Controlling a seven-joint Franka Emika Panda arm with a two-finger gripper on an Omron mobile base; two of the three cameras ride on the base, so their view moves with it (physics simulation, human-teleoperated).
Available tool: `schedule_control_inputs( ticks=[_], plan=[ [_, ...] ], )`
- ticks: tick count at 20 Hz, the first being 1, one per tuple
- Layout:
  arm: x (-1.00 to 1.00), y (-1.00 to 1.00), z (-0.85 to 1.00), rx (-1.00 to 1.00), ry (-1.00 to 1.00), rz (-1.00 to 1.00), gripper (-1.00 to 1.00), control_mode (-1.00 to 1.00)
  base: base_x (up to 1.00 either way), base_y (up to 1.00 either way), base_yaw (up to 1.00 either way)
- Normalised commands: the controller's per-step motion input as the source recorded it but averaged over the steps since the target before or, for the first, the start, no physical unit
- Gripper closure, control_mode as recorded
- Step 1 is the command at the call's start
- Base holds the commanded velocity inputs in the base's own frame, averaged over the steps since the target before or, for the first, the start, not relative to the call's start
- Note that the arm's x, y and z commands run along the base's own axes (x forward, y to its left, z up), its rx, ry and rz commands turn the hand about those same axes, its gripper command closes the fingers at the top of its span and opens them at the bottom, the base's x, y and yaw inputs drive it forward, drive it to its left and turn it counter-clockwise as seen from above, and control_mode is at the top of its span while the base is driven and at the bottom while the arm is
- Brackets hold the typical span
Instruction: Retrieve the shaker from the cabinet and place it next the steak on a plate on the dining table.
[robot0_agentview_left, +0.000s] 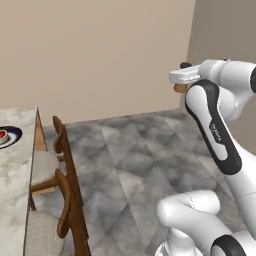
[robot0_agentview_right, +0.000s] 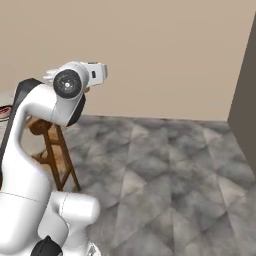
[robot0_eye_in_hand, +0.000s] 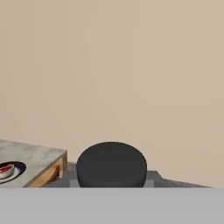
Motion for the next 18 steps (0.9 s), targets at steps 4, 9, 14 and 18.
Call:
schedule_control_inputs(
  ticks=[4, 9, 14, 18],
  plan=[
    [0.0, 0.0, 0.0, 0.0, 0.0, 0.0, 1.0, 1.0, 1.0, -0.03, 0.26],
    [0.0, 0.0, 0.0, 0.0, 0.0, 0.0, 1.0, 1.0, 1.0, -0.01, 0.27],
    [0.0, 0.0, 0.0, 0.0, 0.0, 0.0, 1.0, 1.0, 1.0, 0.0, 0.35],
    [0.0, 0.0, 0.0, 0.0, 0.0, 0.0, 1.0, 1.0, 1.0, 0.0, 0.41]
  ],
)
